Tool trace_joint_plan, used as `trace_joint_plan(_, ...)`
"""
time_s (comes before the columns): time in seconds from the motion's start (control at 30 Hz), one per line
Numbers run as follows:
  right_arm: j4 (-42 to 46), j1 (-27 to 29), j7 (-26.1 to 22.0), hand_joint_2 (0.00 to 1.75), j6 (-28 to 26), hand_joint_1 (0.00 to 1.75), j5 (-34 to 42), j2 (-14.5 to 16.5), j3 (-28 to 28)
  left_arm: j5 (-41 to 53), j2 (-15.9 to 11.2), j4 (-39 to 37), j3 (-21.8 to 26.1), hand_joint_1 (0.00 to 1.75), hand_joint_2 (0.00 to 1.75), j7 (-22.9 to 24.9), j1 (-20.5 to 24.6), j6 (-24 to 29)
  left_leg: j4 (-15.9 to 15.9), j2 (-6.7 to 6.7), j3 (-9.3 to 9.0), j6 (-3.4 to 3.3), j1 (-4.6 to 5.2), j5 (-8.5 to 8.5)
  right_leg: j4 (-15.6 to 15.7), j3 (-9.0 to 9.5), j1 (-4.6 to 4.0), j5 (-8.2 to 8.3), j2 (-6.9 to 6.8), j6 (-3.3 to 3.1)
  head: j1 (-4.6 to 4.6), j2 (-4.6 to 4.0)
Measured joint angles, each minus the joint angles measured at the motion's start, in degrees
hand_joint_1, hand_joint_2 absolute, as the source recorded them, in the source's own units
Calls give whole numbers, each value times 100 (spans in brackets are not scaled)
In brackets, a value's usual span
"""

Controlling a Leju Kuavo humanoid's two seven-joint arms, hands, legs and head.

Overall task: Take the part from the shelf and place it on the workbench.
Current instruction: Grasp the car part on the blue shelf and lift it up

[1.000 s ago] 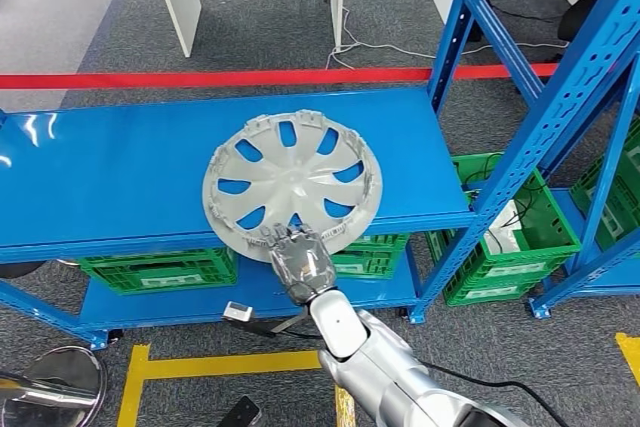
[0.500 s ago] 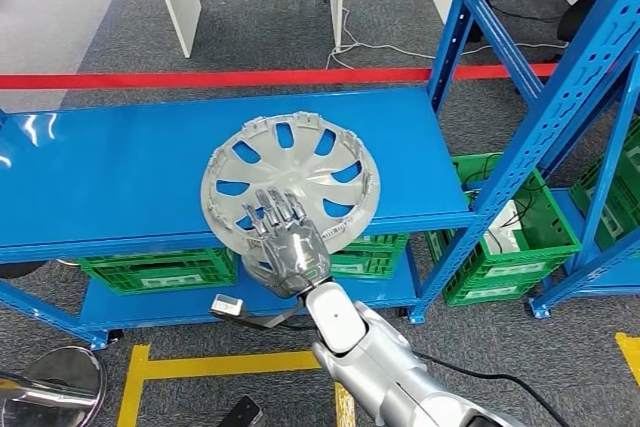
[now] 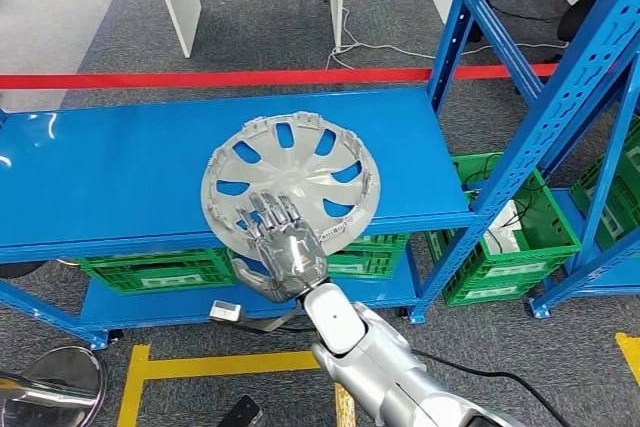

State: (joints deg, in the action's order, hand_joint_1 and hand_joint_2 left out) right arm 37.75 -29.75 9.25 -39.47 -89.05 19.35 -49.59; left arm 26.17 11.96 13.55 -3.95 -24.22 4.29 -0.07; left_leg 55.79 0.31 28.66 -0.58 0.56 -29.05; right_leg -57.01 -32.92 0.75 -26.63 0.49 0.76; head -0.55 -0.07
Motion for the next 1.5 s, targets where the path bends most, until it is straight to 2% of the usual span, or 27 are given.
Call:
trace_joint_plan(0.47, -192, 22, 36, 0, 2, 0, 0, -3, -67, -21, 0, 0, -2, 0, 0, 0, 0, 13, 0, 0, 0, 0, 0, 0, 0, 0, 0, 0, 0, 0, 0, 0)
trace_joint_plan(0.9, -508, 20, 427, 0, 44, 0, 0, -187, -185, -45, 3, 0, -40, 0, 0, 1, 1, 25, 0, 0, 0, 0, 0, 0, 0, -1, 0, 0, 0, 0, 1, 0)
trace_joint_plan(1.03, -673, 13, 521, 175, 52, 0, 1, -247, -186, -46, 9, 0, -61, 0, 0, 4, 2, 28, 0, 0, 0, 0, 0, 0, 0, 0, 0, 0, 0, 0, 1, 0)
trace_joint_plan(1.5, -1005, 11, 678, 175, 114, 0, 0, -331, -186, -80, 10, 0, -96, 0, 0, 11, 0, 57, 0, 0, 0, 0, 0, 0, 0, 0, 0, 0, 0, 0, 1, 0)
